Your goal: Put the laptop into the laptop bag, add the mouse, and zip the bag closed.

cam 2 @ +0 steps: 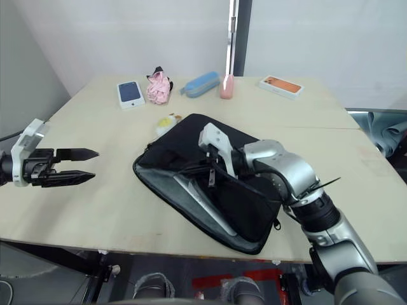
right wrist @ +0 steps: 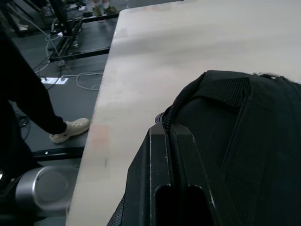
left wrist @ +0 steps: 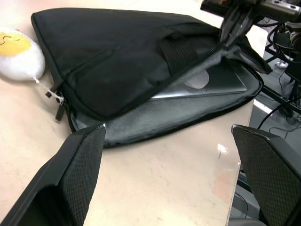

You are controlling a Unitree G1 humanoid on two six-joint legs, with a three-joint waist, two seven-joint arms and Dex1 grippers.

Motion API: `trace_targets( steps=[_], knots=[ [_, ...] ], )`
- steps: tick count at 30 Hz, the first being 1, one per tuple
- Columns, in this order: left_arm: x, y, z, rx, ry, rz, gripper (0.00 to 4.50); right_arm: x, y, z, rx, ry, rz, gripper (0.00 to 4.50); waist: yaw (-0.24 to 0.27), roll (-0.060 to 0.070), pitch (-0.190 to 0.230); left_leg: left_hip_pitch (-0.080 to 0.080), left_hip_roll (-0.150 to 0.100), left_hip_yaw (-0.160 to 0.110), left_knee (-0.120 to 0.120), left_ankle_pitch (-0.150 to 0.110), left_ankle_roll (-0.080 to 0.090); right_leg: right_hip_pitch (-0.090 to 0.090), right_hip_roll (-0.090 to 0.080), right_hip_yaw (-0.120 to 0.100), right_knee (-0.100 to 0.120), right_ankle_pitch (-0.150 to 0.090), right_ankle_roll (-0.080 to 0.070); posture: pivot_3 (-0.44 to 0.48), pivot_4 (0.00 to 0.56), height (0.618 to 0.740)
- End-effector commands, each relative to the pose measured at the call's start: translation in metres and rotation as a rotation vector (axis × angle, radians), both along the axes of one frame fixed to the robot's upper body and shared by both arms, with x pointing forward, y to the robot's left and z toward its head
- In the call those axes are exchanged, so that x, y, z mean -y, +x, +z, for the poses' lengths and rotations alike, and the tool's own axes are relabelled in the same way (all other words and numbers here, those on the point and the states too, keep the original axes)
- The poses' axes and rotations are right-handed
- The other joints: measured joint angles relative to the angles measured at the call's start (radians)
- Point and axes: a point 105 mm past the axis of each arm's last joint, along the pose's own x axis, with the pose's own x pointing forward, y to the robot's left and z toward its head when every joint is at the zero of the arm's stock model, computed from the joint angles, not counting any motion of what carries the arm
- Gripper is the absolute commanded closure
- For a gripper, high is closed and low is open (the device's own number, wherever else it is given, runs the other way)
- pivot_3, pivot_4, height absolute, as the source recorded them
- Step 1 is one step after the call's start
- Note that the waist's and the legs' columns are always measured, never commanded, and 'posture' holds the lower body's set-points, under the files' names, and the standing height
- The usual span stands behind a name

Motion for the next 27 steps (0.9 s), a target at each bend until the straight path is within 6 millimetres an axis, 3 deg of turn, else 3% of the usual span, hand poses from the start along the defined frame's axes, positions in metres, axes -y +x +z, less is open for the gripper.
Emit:
trace_targets(
  steps=[1, 3, 8, 14, 17, 22, 27],
  knots=[
    [-0.001, -0.005, 0.014, 0.048, 0.006, -0.008, 0.04, 0.004, -0.021, 0.011, 0.033, 0.028, 0.118, 4.5, 0.003, 0.0, 0.0, 0.0, 0.0, 0.0, 0.0, 0.0, 0.001, 0.0, 0.0, 0.0, 0.0, 0.0, 0.0, 0.0, 0.15, 0.74],
    [-0.002, -0.006, 0.014, 0.047, 0.008, -0.006, 0.04, 0.009, -0.023, 0.009, 0.028, 0.019, 0.128, 4.5, 0.005, -0.001, 0.0, 0.0, 0.0, 0.0, 0.0, -0.001, 0.001, 0.0, 0.0, 0.0, 0.0, 0.0, 0.0, 0.0, 0.15, 0.74],
    [-0.007, -0.006, 0.011, 0.046, 0.038, 0.003, 0.0, 0.028, -0.016, 0.004, -0.006, -0.031, 0.077, 2.94, 0.011, -0.001, 0.0, 0.0, 0.0, 0.0, 0.002, -0.001, 0.002, 0.0, 0.0, 0.0, 0.001, 0.0, 0.0, 0.0, 0.15, 0.74],
    [-0.017, -0.005, 0.001, 0.042, 0.114, 0.033, 0.0, 0.064, -0.017, 0.017, -0.012, -0.049, -0.003, 0.83, 0.015, -0.001, 0.0, 0.001, 0.0, 0.0, 0.005, -0.001, 0.003, 0.001, -0.001, 0.001, 0.003, 0.0, 0.0, 0.0, 0.15, 0.74],
    [-0.028, 0.008, -0.004, 0.045, 0.149, 0.125, 0.0, 0.085, -0.015, 0.029, 0.009, -0.027, -0.109, 0.02, 0.018, -0.001, 0.0, 0.001, 0.0, 0.0, 0.006, -0.001, 0.004, 0.001, -0.001, 0.001, 0.003, 0.0, 0.0, 0.0, 0.15, 0.74],
    [-0.025, 0.01, -0.011, 0.122, 0.195, 0.051, 0.0, 0.123, -0.016, 0.044, 0.051, 0.022, -0.308, 0.02, 0.021, -0.001, -0.001, 0.0, 0.0, 0.0, 0.008, -0.001, 0.004, 0.002, -0.001, 0.002, 0.003, 0.0, 0.0, 0.0, 0.15, 0.74],
    [-0.027, 0.012, -0.026, 0.212, 0.223, 0.027, 0.0, 0.167, -0.033, 0.038, 0.136, -0.022, -0.513, 0.02, 0.029, -0.002, -0.001, 0.0, 0.0, 0.0, 0.007, -0.002, 0.005, 0.003, -0.001, 0.001, 0.002, 0.0, 0.0, 0.0, 0.15, 0.74]
  ],
)
